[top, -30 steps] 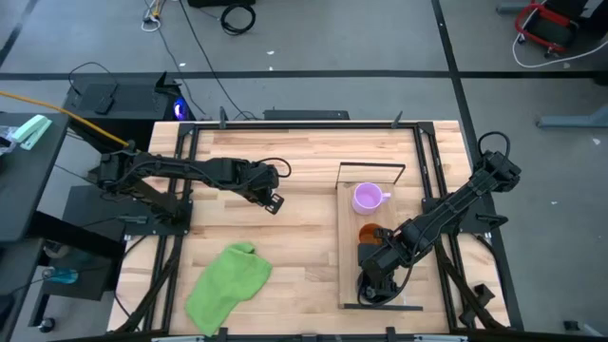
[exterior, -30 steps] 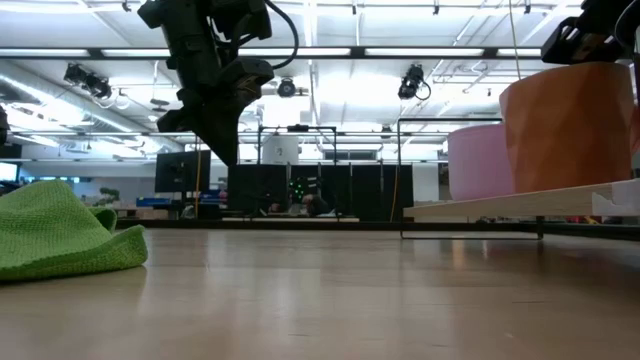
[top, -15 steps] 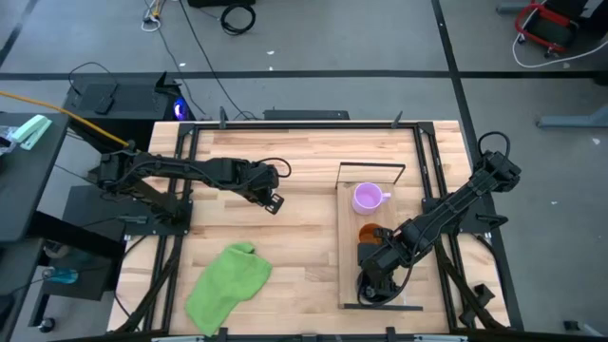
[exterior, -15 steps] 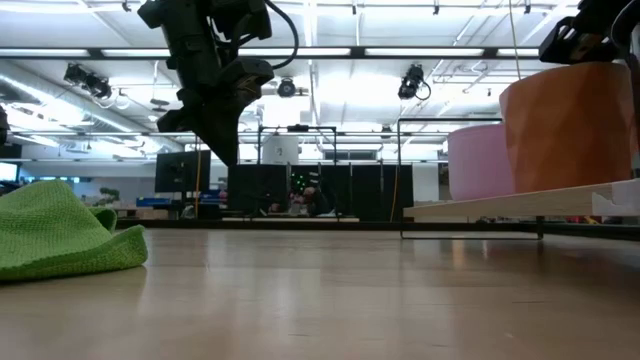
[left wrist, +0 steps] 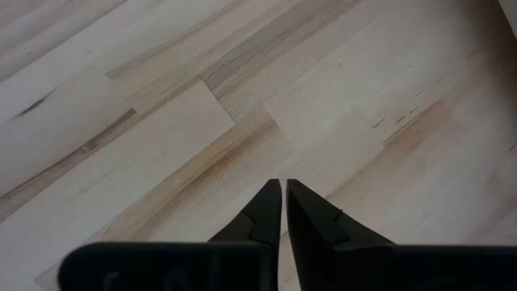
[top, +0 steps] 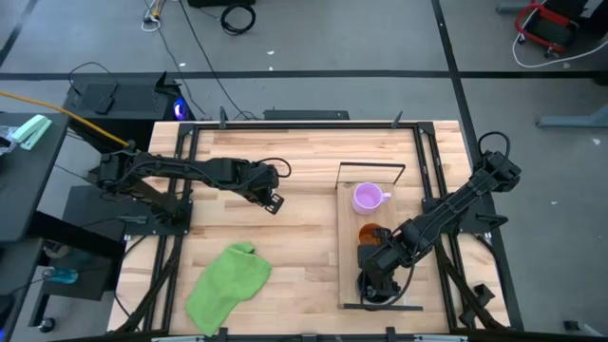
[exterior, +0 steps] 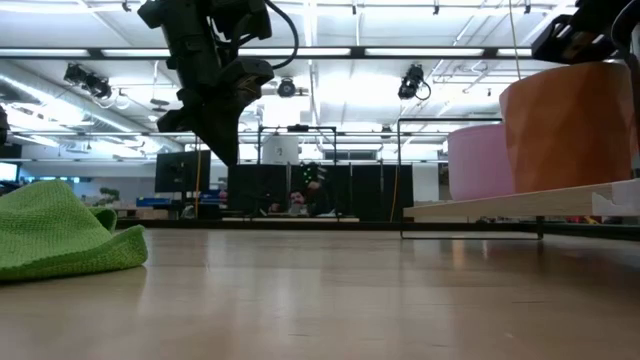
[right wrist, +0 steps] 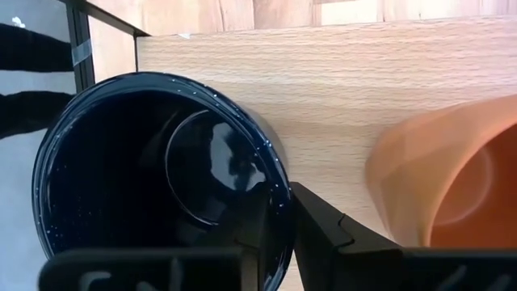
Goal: Stack small to large cups/mugs on shelf
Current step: Put the black mug on the shelf
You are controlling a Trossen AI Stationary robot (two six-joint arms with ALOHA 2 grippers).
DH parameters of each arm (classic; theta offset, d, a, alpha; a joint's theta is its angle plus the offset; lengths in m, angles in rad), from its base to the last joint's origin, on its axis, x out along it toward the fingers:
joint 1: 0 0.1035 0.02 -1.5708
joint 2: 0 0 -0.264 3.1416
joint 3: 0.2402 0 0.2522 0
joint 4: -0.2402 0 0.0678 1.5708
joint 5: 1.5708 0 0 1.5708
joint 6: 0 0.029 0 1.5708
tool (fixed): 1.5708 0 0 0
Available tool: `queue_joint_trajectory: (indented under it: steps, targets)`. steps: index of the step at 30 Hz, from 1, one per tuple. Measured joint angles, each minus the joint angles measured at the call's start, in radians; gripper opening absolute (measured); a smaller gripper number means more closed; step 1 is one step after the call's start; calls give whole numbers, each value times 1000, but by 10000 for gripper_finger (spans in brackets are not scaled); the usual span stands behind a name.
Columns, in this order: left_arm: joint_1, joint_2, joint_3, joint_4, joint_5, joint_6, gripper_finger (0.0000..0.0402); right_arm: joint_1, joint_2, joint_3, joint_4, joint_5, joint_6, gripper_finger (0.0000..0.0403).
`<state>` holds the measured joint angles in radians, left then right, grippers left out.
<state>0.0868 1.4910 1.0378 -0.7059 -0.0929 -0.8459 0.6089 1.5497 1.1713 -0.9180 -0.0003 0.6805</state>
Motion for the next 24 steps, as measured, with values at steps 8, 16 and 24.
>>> queue_joint_trajectory:
  steps: [8, 16, 24]
  targets:
    - [0, 0, 0, 0, 0, 0, 23, 0, 0, 0, 0, -8, -23, 56]
    - [0, 0, 0, 0, 0, 0, 17, 0, 0, 1, -4, -34, -54, 32]
    - [0, 0, 0, 0, 0, 0, 18, 0, -1, 1, -19, -33, -58, 42]
